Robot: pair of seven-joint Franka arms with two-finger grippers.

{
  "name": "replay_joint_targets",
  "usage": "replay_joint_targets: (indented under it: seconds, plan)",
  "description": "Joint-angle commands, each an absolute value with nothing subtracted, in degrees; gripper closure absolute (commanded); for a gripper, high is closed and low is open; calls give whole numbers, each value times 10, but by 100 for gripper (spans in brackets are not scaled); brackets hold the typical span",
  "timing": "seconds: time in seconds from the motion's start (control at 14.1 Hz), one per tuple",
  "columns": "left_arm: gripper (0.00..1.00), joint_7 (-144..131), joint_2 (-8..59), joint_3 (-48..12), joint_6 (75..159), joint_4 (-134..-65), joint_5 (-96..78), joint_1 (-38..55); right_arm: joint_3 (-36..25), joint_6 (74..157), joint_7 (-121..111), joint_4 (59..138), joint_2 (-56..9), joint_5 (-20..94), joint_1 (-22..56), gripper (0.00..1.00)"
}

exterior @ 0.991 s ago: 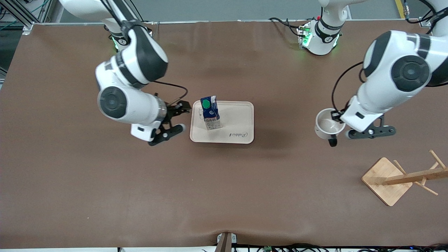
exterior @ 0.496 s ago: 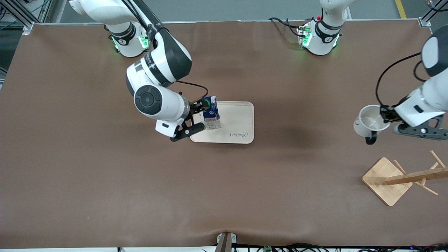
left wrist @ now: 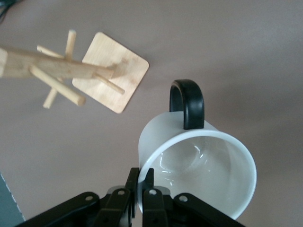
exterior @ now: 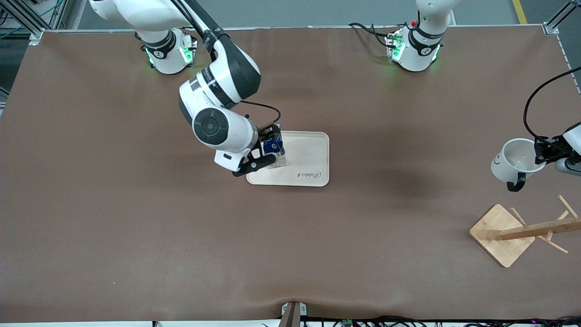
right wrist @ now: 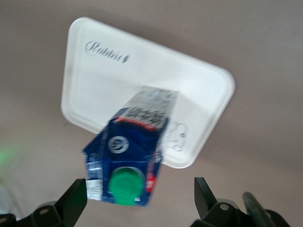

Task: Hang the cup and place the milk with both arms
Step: 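Carry the mug toward the stand while the right gripper grasps the carton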

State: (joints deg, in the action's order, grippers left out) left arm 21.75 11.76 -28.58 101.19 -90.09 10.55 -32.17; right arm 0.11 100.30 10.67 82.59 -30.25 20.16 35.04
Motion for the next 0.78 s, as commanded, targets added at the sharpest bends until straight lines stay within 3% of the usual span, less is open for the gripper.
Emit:
replay_joint_targets:
  seconds: [0.0, 0.64, 0.71]
  plan:
    - [100, 243, 137, -274, 1019, -876, 116, -322, -3, 1005, 133, 824, -316, 230, 365, 0]
    - [100, 352, 178, -240, 1033, -826, 114, -337, -4, 1025, 134, 826, -325, 158, 389, 0]
    - [100, 352, 178, -240, 1033, -825, 114, -338, -4, 1025, 134, 826, -325, 157, 390, 9]
